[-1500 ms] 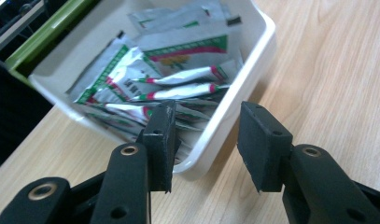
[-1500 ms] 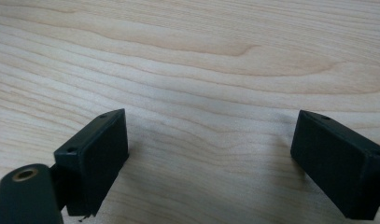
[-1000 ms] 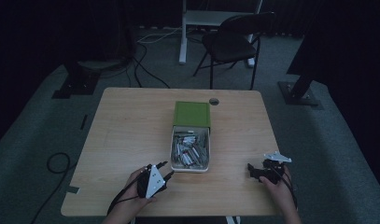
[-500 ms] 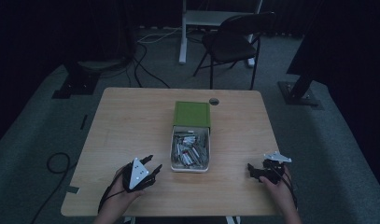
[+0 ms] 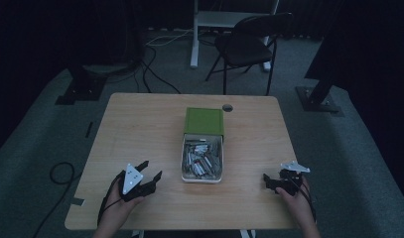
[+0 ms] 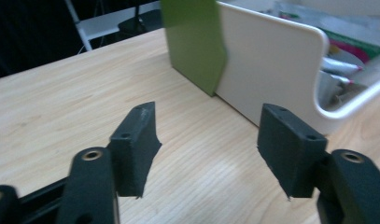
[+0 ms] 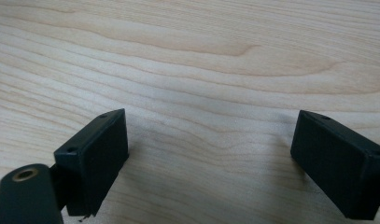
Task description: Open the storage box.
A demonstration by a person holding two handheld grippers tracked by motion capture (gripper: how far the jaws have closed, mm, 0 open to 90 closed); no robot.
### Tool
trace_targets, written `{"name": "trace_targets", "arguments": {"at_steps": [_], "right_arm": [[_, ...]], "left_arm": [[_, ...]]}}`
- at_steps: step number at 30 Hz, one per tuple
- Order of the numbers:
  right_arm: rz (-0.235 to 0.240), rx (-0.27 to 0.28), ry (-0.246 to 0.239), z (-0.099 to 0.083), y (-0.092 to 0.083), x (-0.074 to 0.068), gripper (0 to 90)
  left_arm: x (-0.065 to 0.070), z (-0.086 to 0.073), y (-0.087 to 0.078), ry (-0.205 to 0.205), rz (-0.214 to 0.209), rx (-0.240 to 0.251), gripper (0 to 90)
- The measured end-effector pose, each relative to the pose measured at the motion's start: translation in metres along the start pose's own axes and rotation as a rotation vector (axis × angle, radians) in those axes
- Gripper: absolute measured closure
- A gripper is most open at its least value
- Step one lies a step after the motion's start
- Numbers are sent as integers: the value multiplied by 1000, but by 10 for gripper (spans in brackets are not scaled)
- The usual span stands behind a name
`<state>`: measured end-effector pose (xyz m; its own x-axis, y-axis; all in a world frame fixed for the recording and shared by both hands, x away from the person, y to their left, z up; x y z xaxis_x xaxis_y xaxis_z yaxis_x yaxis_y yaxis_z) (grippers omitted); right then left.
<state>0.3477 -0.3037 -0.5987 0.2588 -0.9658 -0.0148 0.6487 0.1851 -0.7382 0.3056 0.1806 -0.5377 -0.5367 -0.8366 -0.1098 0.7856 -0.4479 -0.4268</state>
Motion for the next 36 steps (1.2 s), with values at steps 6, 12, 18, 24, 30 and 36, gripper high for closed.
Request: {"name": "trace_targets", "arguments": {"at_steps": [6, 12, 18, 24, 30, 36], "right_arm": [[0, 0, 0, 0, 0, 0, 108], [-1, 2, -2, 0, 0, 0, 108], [-1, 1, -1, 0, 0, 0, 108], [-1, 2, -2, 0, 0, 0, 108], [-1, 1, -2, 0, 0, 0, 108], [-1, 1, -1, 0, 0, 0, 108]], "left_arm": [[-21, -6, -5, -82, 44, 6, 289], [-35, -19, -6, -132, 84, -24, 223], [-36, -23, -5, -143, 68, -30, 168], [-39, -28, -4, -134, 86, -59, 98], [-47, -34, -8, -162, 111, -115, 84], [-63, -44, -14, -253, 201, -193, 84]]}}
Point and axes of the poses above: each handheld gripper's, and its own axes: y roughly forward along the jaws, z roughly out of its top, x roughly to its right, the point moved 5 cm from there along y, roughly forward along the jaws, and after that the axes turned 4 degrees about -x, right-handed, at the moved point
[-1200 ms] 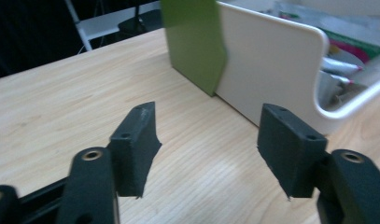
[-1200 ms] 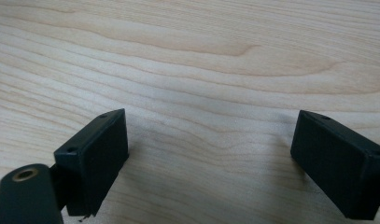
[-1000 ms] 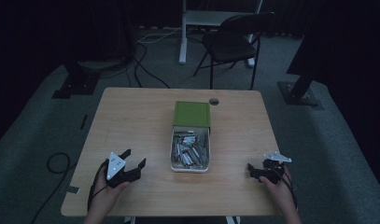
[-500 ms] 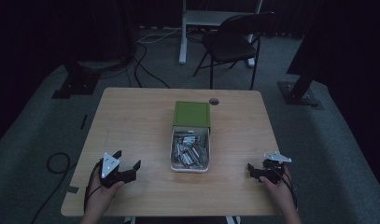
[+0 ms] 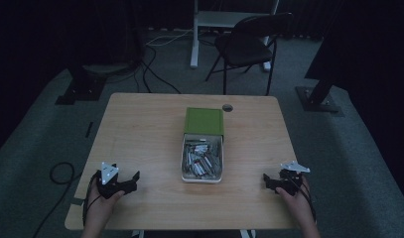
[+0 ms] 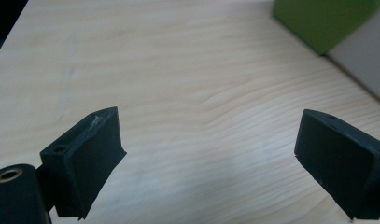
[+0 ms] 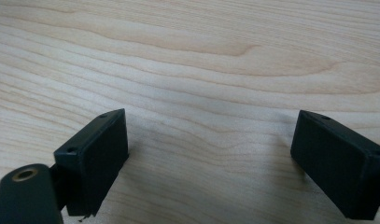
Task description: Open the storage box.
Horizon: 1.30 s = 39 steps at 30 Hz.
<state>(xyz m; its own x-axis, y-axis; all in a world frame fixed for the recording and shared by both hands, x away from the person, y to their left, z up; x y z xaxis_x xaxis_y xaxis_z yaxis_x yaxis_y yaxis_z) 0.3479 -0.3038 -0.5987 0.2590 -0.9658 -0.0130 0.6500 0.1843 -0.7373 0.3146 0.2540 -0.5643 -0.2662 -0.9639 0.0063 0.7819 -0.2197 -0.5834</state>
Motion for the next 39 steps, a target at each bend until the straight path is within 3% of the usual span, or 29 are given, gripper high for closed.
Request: {"name": "trace_targets", "arguments": {"at_steps": [1, 5, 17, 22, 32, 39], "right_arm": [[0, 0, 0, 0, 0, 0, 108], [0, 0, -1, 0, 0, 0, 108], [0, 0, 0, 0, 0, 0, 108], [0, 0, 0, 0, 0, 0, 108], [2, -1, -3, 0, 0, 0, 107], [3, -1, -4, 0, 0, 0, 108]], "left_arm": [[0, 0, 0, 0, 0, 0, 83], [-14, -10, 0, -24, 65, -67, 84], [-33, -23, 1, -54, 139, -152, 84], [-35, -26, 3, -62, 137, -174, 84], [-34, -28, 8, -29, 133, -221, 83], [-36, -28, 10, -60, 127, -235, 84]]}}
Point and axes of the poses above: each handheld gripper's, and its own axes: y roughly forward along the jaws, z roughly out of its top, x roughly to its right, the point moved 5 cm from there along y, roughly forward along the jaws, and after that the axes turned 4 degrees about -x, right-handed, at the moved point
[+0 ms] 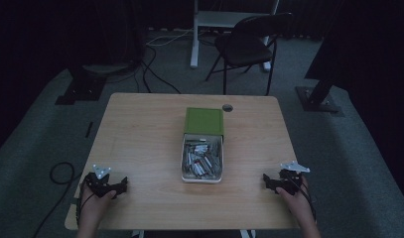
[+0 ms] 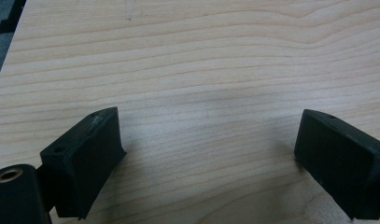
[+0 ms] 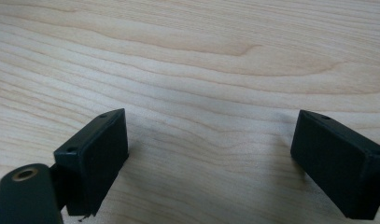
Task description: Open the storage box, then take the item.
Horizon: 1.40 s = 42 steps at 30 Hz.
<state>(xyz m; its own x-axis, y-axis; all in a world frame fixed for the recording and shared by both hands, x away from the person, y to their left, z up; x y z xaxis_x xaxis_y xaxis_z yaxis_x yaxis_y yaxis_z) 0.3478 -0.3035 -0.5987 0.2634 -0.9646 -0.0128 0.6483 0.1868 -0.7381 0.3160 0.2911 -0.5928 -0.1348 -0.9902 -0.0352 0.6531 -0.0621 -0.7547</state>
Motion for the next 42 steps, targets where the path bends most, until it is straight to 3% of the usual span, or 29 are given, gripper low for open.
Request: {"name": "trace_targets", "arguments": {"at_steps": [11, 13, 15, 33, 42], "right_arm": [[6, 0, -5, 0, 0, -1, 108], [4, -1, -3, 0, 0, -1, 107], [0, 0, 1, 0, 0, -1, 107], [-19, 1, 31, 1, -1, -5, 133], [-14, 51, 33, 19, -21, -13, 133]], "left_arm": [[-1, 1, 2, -24, -11, -6, 83], [-2, 2, 3, -63, 21, -6, 83], [-4, 2, 4, -106, 56, -26, 9], [-3, 1, 4, -112, 64, -29, 9], [-3, 1, 4, -112, 64, -29, 9]]}}
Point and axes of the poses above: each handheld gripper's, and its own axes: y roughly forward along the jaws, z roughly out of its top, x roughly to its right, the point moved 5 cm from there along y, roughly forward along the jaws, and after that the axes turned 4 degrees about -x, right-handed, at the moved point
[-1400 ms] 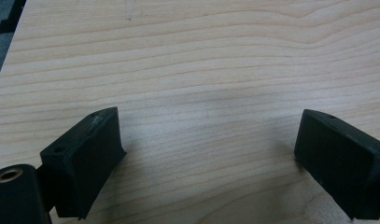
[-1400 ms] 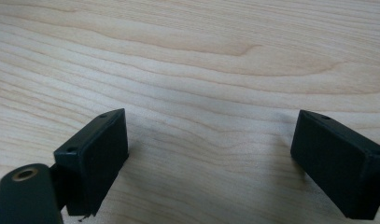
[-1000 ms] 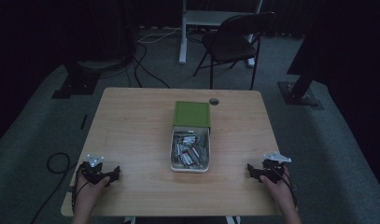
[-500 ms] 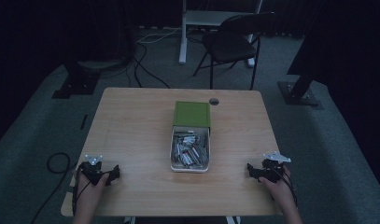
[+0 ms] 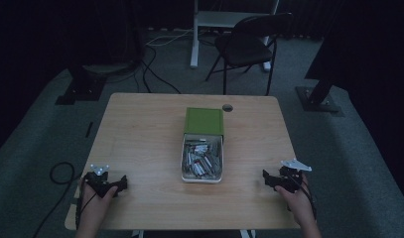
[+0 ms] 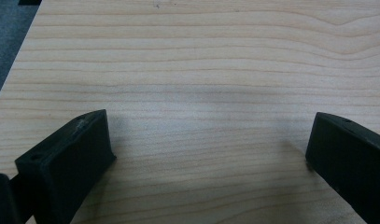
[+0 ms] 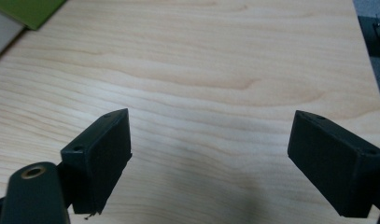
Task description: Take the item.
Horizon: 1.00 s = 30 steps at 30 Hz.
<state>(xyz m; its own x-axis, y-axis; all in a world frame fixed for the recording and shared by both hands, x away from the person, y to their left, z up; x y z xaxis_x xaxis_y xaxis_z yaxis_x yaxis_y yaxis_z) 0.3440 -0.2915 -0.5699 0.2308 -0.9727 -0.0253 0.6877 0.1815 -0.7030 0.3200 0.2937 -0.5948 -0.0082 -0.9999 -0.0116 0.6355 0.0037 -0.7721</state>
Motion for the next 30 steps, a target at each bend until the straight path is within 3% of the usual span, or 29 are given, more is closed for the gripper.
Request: {"name": "trace_targets", "arguments": {"at_steps": [15, 24, 30], "right_arm": [[52, 59, -48, 31, -22, -29, 141], [99, 109, -107, 46, -36, -56, 157], [162, 143, -152, 60, -49, -82, 158]], "left_arm": [[4, 0, 0, 25, -19, -1, 9], [4, 0, 0, 25, -19, -1, 9], [4, 0, 0, 25, -19, -1, 9]]}}
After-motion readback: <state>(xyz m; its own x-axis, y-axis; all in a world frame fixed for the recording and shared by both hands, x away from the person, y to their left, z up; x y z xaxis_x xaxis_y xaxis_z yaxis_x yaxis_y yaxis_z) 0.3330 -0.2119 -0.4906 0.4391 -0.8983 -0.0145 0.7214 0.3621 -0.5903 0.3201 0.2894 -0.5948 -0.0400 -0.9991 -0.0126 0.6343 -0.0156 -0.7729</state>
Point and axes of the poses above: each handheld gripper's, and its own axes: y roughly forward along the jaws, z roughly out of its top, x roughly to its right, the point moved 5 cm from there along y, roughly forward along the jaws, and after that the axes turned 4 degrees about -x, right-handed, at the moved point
